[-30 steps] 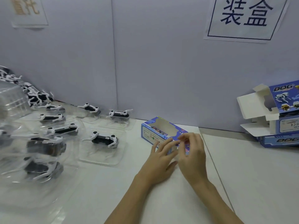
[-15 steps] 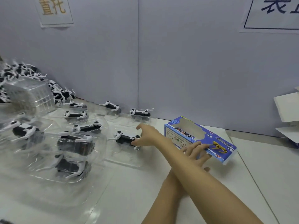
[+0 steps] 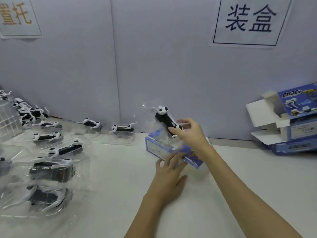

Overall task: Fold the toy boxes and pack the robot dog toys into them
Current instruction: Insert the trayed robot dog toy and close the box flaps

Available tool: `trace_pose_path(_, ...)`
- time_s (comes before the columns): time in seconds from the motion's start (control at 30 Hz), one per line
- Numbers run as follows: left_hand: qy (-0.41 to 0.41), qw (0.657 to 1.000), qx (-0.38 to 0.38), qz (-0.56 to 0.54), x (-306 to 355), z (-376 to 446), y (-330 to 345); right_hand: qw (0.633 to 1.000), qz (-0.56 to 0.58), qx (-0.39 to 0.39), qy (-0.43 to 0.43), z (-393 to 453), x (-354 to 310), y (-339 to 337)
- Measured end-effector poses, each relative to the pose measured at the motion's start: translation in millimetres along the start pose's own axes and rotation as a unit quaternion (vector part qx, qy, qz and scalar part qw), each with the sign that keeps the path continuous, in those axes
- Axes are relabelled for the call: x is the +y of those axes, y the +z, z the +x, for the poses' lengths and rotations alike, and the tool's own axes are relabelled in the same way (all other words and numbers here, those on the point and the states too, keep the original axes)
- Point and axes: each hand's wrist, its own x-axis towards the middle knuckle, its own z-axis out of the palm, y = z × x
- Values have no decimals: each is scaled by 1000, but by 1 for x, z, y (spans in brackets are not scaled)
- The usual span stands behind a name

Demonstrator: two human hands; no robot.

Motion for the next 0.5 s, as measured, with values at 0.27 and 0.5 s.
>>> trace_pose_path(0.27,-62,980,183,-50,-9,7,0,947,295,-33,121,-41,77,-94)
trace_pose_path(0.5,-125,921,314,-194,-14,11,-10,957,186,-178,134,-62,86,-108)
